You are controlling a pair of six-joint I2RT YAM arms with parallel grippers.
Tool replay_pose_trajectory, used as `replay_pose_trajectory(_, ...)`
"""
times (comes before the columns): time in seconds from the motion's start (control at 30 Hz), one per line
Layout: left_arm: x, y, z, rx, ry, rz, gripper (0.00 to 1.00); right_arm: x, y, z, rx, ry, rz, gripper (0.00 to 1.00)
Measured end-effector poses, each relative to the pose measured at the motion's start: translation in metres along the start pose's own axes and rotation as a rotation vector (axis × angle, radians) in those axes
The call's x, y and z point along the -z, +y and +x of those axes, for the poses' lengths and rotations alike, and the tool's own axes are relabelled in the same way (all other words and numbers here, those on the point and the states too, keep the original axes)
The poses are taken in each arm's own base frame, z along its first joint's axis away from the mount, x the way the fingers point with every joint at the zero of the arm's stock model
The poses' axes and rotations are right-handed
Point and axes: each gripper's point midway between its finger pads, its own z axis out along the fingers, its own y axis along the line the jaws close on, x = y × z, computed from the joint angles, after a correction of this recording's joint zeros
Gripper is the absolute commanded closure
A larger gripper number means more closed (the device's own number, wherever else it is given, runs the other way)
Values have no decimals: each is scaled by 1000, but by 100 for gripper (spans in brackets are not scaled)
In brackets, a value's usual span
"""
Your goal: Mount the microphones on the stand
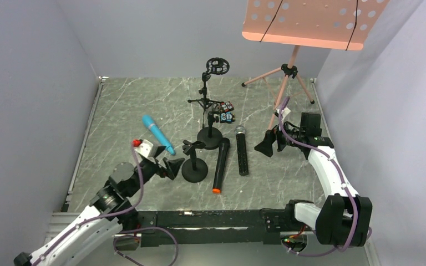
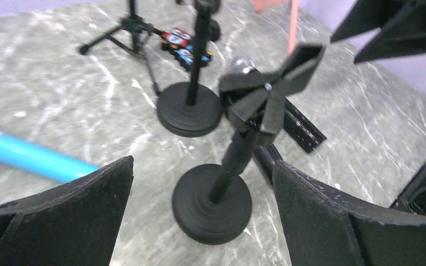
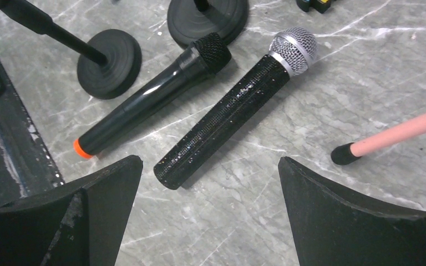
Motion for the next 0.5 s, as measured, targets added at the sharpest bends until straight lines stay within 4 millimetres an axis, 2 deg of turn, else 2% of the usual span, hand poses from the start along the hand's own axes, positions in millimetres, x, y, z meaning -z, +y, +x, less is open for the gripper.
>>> replay_pose_trajectory(0.13,24,15,-43,10,-59,-121,1,-4,6,-1,-43,-4,-46,0)
replay_pose_trajectory(0.23,38,23,-65,32,-78,-195,1,-6,8,0,-62,-4,-57,0)
replay_pose_trajectory(0.33,41,30,-66,48,-34,-248,1,-6,11,-2,-70,-9,-70,0)
replay_pose_trajectory(0.5,32,48,-34,104,105,-333,1,-6,12,-3,-75,-12,-74,0)
